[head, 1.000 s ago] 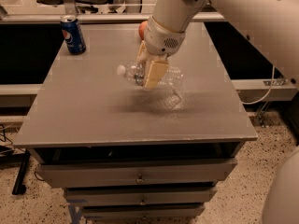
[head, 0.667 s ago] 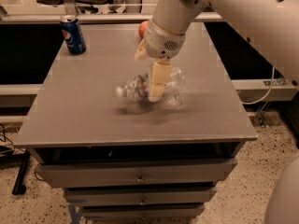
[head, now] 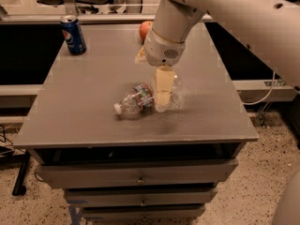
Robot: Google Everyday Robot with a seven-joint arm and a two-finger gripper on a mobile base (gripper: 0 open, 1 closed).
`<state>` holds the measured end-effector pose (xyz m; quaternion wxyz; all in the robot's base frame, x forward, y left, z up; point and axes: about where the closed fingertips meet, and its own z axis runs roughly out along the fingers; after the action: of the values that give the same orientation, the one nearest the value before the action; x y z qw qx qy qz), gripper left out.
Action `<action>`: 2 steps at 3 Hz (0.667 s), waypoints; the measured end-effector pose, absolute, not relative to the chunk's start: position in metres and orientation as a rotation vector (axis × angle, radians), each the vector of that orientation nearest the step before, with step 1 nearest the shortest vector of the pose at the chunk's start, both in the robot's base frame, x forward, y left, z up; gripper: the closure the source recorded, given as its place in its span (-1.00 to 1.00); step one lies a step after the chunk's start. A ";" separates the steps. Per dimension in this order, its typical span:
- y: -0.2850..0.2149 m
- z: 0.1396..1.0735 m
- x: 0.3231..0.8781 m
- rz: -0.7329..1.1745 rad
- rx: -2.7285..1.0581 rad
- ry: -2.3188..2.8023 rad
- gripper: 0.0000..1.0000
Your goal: Knock water bottle over
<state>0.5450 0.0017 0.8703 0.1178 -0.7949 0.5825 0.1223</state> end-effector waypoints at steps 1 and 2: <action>-0.001 0.860 0.537 0.354 -2.353 1.715 -1.00; -0.005 0.856 0.533 0.349 -2.367 1.725 -1.00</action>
Offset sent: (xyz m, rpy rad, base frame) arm -0.0197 -0.0149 -0.0207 -0.0668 0.0358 0.0111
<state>0.5327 -0.0050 0.8556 0.0959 -0.7987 0.5822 0.1179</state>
